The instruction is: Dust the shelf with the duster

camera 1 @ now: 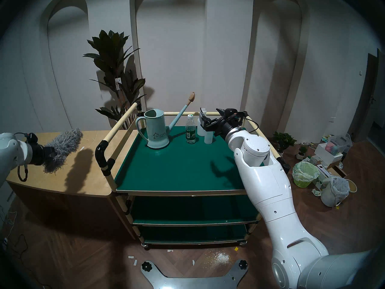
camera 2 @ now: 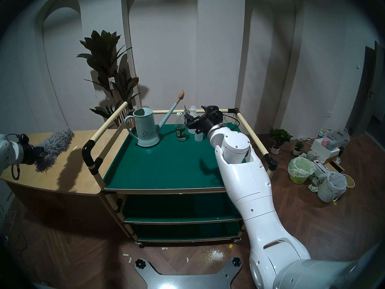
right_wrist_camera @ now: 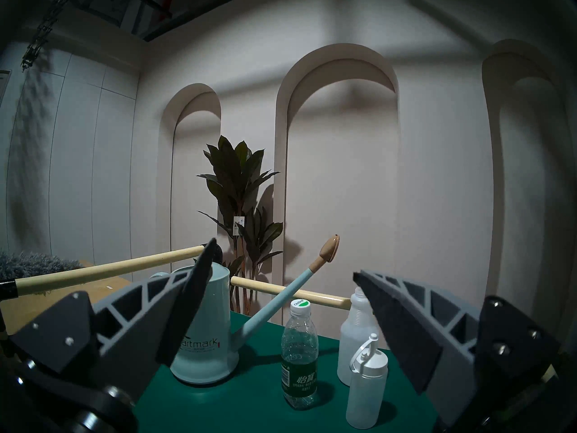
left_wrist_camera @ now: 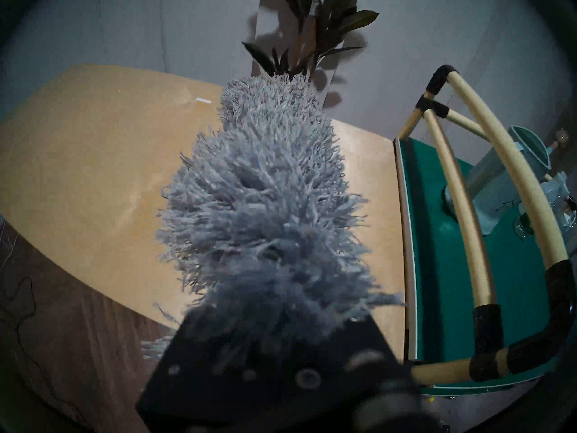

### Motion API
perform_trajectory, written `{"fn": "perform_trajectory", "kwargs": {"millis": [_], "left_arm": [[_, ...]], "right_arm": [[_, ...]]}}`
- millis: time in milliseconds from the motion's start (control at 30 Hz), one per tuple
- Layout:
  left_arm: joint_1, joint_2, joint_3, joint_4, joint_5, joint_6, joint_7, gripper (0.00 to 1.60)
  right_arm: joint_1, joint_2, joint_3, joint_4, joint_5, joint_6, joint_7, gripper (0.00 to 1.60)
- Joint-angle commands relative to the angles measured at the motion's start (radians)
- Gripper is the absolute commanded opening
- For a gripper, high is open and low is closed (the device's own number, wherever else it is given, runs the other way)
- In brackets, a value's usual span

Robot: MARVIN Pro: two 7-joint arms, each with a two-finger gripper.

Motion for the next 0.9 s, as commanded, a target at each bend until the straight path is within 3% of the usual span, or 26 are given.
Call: {"fn": "perform_trajectory", "kwargs": {"millis": [0, 600, 867], "left_arm": [[0.036, -0.030, -0.038, 0.045, -0.008, -0.048, -0.082, 0.00], [0.121, -0.139, -0.118, 0.088, -0.018, -0.205, -0.342, 0.00], [0.178, -0.161, -0.129, 0.062, 0.042, -0.324, -0.481, 0.00]], "right_arm": [[0.014, -0.011, -0.002, -0.036, -0.009, -0.009, -0.019, 1.60], [-0.019, -0.017, -0.024, -0.081, -0.049, -0.008, -0.087, 1.60], [-0.052, -0.025, -0.037, -0.125, -0.069, -0.005, -0.130, 1.60]]}}
